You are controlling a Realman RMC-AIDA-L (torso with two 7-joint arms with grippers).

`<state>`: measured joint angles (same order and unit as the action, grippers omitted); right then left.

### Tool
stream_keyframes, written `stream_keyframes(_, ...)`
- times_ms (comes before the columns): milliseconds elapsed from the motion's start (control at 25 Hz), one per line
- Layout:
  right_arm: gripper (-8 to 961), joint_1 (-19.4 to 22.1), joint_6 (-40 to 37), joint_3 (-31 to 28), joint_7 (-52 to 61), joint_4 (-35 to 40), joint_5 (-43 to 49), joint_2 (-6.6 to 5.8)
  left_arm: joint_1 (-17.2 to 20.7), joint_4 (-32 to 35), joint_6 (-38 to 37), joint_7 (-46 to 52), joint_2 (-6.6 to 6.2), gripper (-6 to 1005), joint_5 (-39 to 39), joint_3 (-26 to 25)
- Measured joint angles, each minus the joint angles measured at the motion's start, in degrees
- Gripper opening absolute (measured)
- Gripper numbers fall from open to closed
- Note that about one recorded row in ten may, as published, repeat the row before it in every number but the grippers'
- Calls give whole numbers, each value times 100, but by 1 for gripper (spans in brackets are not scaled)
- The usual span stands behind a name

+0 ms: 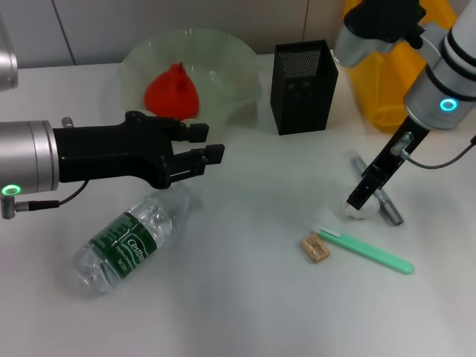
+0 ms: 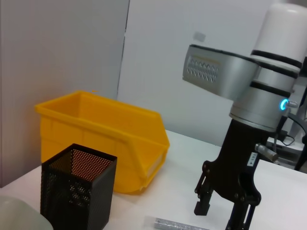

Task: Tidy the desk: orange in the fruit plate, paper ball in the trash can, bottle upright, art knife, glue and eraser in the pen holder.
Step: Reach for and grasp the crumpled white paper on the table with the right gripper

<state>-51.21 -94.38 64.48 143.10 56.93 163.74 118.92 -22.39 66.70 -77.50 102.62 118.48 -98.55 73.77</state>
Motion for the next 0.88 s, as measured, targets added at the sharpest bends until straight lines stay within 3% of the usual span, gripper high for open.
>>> stream_keyframes(880, 745, -93, 348, 29, -36, -520, 133, -1, -48, -163, 118, -73, -5, 409, 4, -33)
